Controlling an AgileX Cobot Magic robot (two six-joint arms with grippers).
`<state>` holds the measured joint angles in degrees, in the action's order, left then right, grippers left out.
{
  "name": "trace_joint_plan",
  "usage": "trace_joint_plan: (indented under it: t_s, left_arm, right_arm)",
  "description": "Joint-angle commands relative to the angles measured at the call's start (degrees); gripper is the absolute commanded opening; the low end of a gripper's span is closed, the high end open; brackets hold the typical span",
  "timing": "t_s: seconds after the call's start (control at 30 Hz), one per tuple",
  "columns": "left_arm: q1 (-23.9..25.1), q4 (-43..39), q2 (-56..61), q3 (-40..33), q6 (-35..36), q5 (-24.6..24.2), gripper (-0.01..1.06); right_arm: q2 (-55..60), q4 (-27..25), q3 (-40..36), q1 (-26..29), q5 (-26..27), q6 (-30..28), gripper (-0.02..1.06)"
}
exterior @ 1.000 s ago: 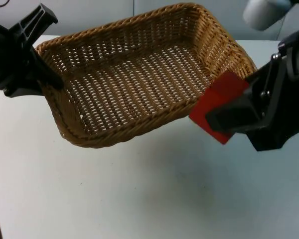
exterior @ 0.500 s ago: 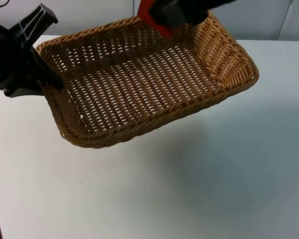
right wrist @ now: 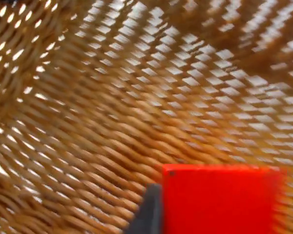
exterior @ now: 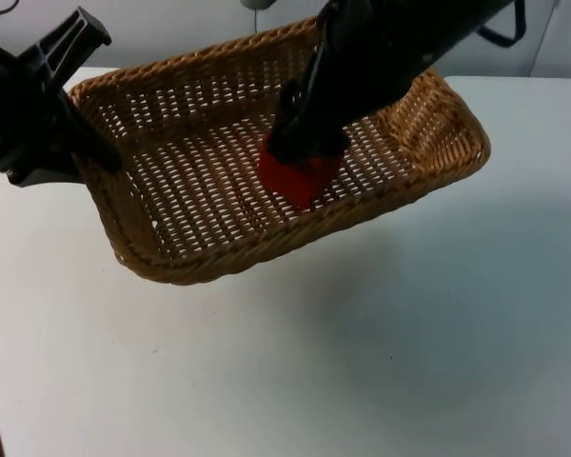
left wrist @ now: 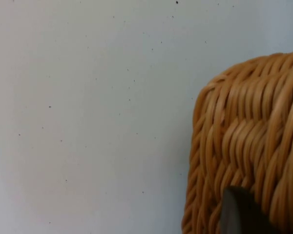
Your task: Pick up the basket with the left hand and place the cube into the basket with the right hand.
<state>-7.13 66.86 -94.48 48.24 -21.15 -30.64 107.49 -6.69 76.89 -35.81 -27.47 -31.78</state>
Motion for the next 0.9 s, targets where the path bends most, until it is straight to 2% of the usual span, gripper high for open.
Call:
trace_joint_plan:
  t_s: [0.0, 0.03, 0.07, 0.1, 0.13, 0.2, 0.23, 0.27, 0.3, 0.33, 0.37, 0.4, 0.43, 0.47, 0.53, 0.63, 0.87]
  left_arm:
    - [0.19, 1.44, 0.96, 0.32, 0.39, -0.56, 0.0]
    - [0.19, 1.44, 0.96, 0.32, 0.39, -0.56, 0.0]
    - [0.19, 1.44, 0.96, 0.32, 0.39, -0.56, 0.0]
    - [0.19, 1.44, 0.96, 0.32, 0.39, -0.56, 0.0]
    - [0.19, 1.44, 0.96, 0.32, 0.39, -0.56, 0.0]
    - [0.19, 1.44, 0.96, 0.32, 0.39, -0.56, 0.0]
    - [0.19, 1.44, 0.96, 0.32, 0.39, -0.56, 0.0]
    - [0.19, 1.44, 0.96, 0.32, 0.39, -0.56, 0.0]
    - [0.19, 1.44, 0.96, 0.32, 0.39, -0.56, 0.0]
    - [0.19, 1.44, 0.96, 0.32, 0.39, -0.56, 0.0]
    - [0.19, 1.44, 0.96, 0.32, 0.39, -0.56, 0.0]
    - [0.19, 1.44, 0.96, 0.32, 0.39, -0.56, 0.0]
    - [0.19, 1.44, 0.96, 0.32, 0.39, -0.56, 0.0]
    - [0.19, 1.44, 0.96, 0.32, 0.39, -0.56, 0.0]
    - [0.19, 1.44, 0.96, 0.32, 0.39, -0.56, 0.0]
    - [0.19, 1.44, 0.96, 0.32, 0.39, -0.56, 0.0]
    - [0.19, 1.44, 0.96, 0.32, 0.39, -0.56, 0.0]
  right_arm:
    - [-3.3, 2.62, 0.62, 0.6, -1.04, -0.5, 0.82]
    - [-4.81, 2.63, 0.62, 1.05, -1.81, -1.01, 0.61]
    - [-6.28, 2.38, 0.62, 1.46, -1.96, -0.41, 0.28]
    - [-6.28, 2.38, 0.62, 1.46, -1.96, -0.41, 0.28]
    - [-7.52, 2.54, 0.62, 2.13, -1.96, 2.47, 0.02]
    - [-10.96, 6.69, 0.62, 2.91, -1.99, 8.01, 0.03]
    - [-12.94, 11.24, 0.62, 3.35, -2.35, 12.88, 0.02]
    - [-12.94, 11.24, 0.62, 3.35, -2.35, 12.88, 0.02]
    - [-14.85, 17.44, 0.62, 3.94, -3.39, 19.22, 0.01]
    - [-18.59, 26.7, 0.62, 5.21, -6.58, 28.03, 0.0]
    - [-21.21, 33.01, 0.62, 6.2, -9.58, 33.88, -0.01]
    - [-21.21, 33.01, 0.62, 6.2, -9.58, 33.88, -0.01]
    - [-23.33, 37.57, 0.62, 7.14, -12.09, 37.95, 0.0]
    - [-25.92, 39.64, 0.62, 8.44, -14.72, 40.03, 0.0]
    - [-30.33, 39.2, 0.62, 11.34, -17.61, 40.95, 0.0]
    - [-35.02, 37.03, 0.62, 13.52, -18.81, 40.84, 0.0]
    - [-39.7, 36.38, 0.62, 13.54, -19.58, 40.61, 0.0]
